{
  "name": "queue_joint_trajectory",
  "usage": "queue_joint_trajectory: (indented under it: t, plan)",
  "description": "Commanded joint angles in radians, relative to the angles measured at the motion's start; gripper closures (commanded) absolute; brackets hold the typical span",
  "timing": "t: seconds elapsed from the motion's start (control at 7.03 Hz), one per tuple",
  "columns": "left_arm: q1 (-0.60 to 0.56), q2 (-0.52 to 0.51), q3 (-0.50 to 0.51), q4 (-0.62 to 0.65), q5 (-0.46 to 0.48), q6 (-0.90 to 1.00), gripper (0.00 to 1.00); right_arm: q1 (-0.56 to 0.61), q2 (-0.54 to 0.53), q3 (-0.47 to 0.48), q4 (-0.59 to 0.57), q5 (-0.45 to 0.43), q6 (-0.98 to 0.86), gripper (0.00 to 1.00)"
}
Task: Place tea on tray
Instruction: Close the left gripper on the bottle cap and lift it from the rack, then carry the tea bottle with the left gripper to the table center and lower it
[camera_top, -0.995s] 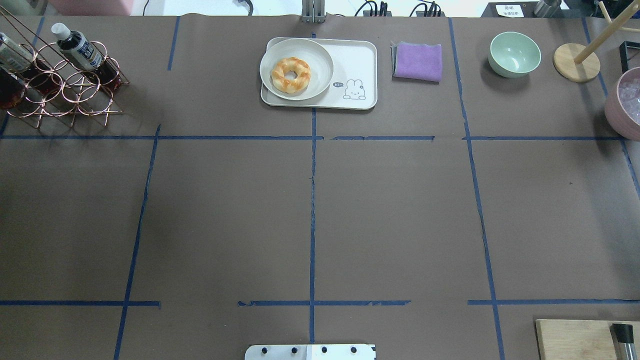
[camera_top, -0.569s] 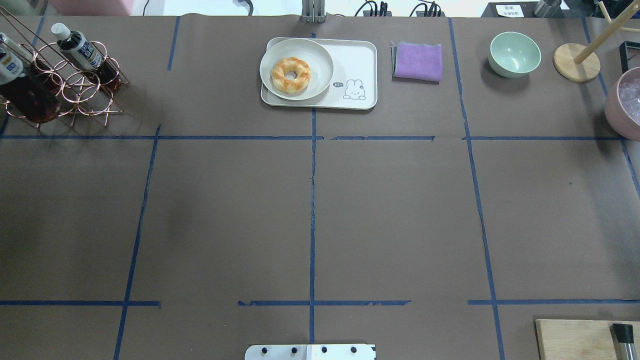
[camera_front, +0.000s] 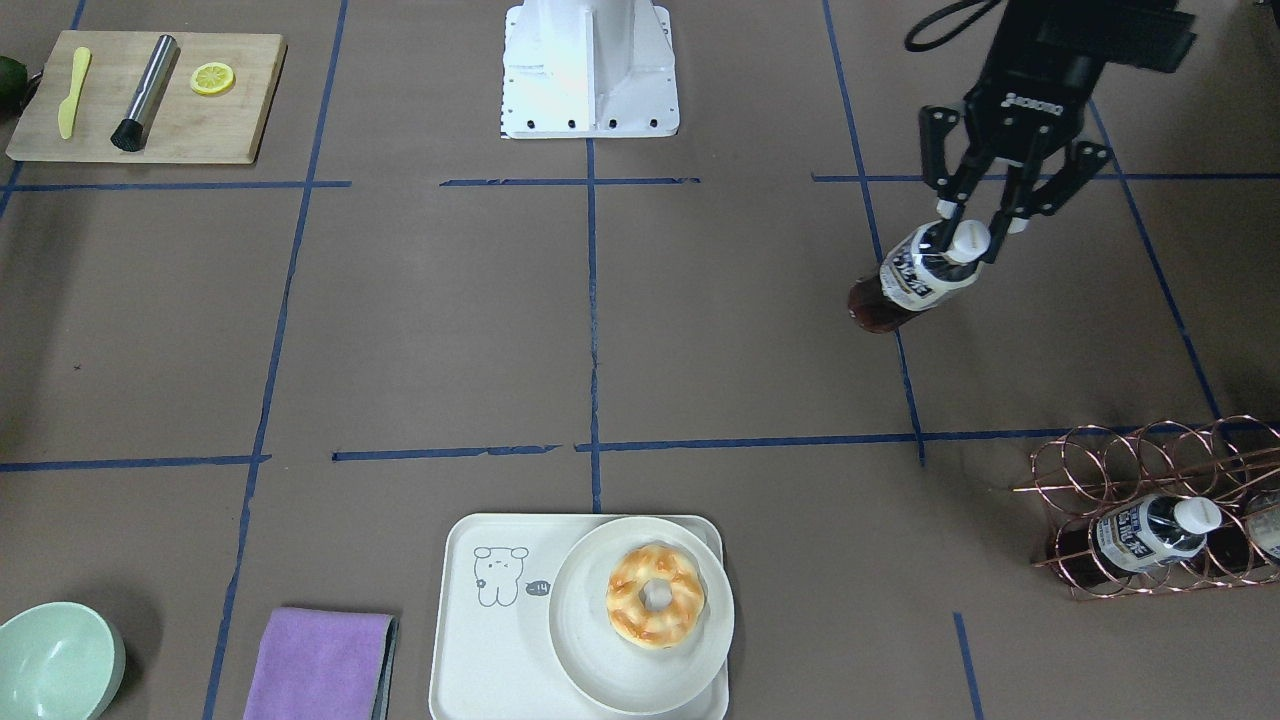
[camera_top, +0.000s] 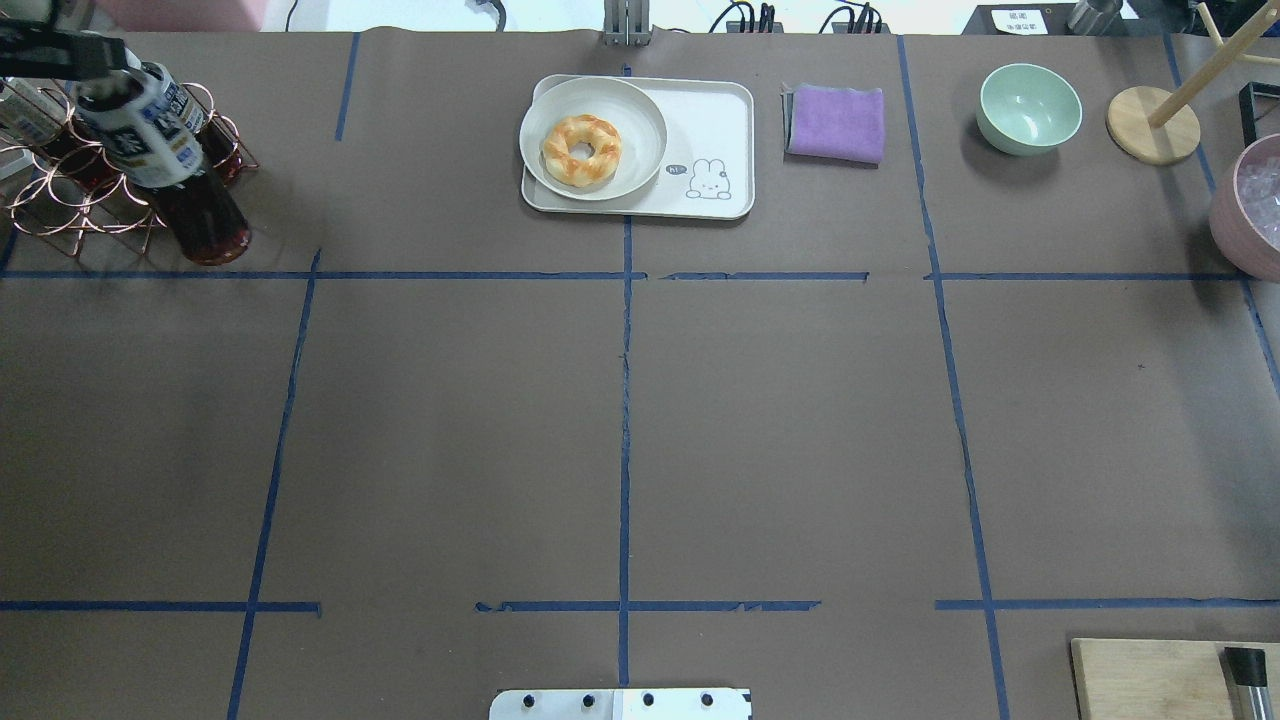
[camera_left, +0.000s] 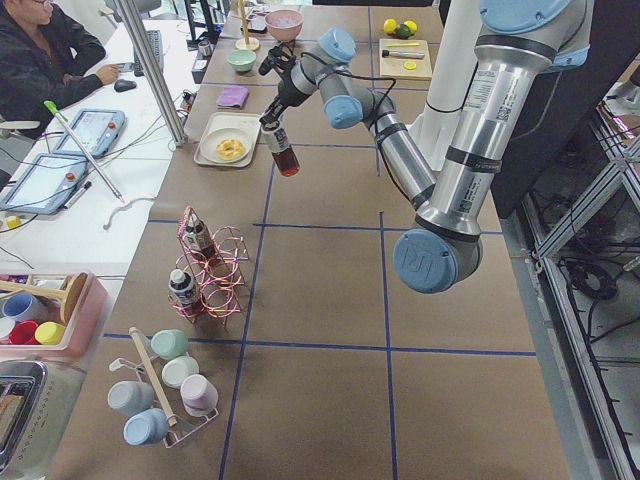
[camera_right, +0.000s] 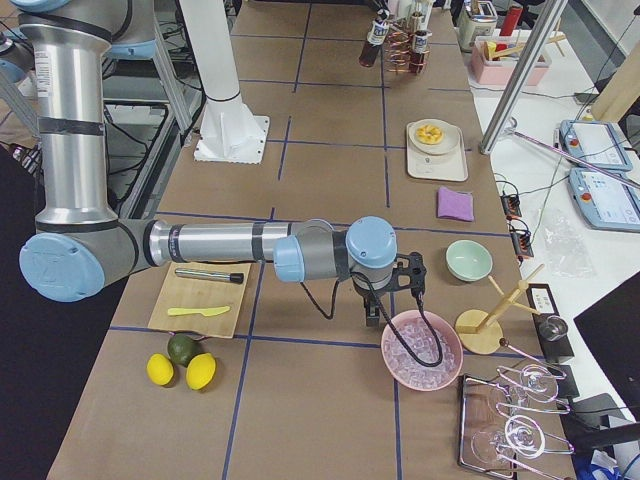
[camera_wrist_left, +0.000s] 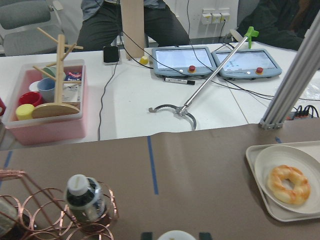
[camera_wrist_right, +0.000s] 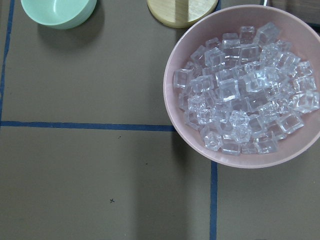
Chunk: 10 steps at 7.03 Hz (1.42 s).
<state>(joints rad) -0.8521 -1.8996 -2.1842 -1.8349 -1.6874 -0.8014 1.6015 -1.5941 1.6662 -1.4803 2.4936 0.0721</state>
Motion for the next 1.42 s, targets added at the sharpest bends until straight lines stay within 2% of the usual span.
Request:
queue_joint_trajectory:
  t: [0.0,0.28,0.57,0.71,0.85,1.0,1.28]
  plan:
    - [0.163,-0.094,0.029,-0.006,0.117,-0.01,1.0,0.0,0.002,0.001,0.0,-0.001,-0.001,0.0]
    - [0.334,-0.157,0.087,-0.021,0.289,-0.079,1.0,0.0,-0.001,0.004,0.0,-0.001,0.0,0.0]
    - [0.39,-0.185,0.185,-0.146,0.325,-0.093,1.0,0.0,-0.001,0.001,0.0,-0.001,-0.001,0.0]
    - [0.44,-0.19,0.232,-0.212,0.441,-0.111,1.0,0.0,-0.001,0.0,0.0,-0.001,-0.001,0.0]
    - [0.477,-0.197,0.248,-0.239,0.503,-0.108,1.0,0.0,-0.001,0.001,0.0,-0.001,0.0,0.0]
    - [0.481,-0.208,0.256,-0.238,0.505,-0.11,1.0,0.0,-0.001,0.001,0.0,-0.001,0.0,0.0]
    - [0.482,-0.263,0.34,-0.238,0.508,-0.111,1.0,0.0,-0.001,0.0,0.0,-0.001,0.0,0.0]
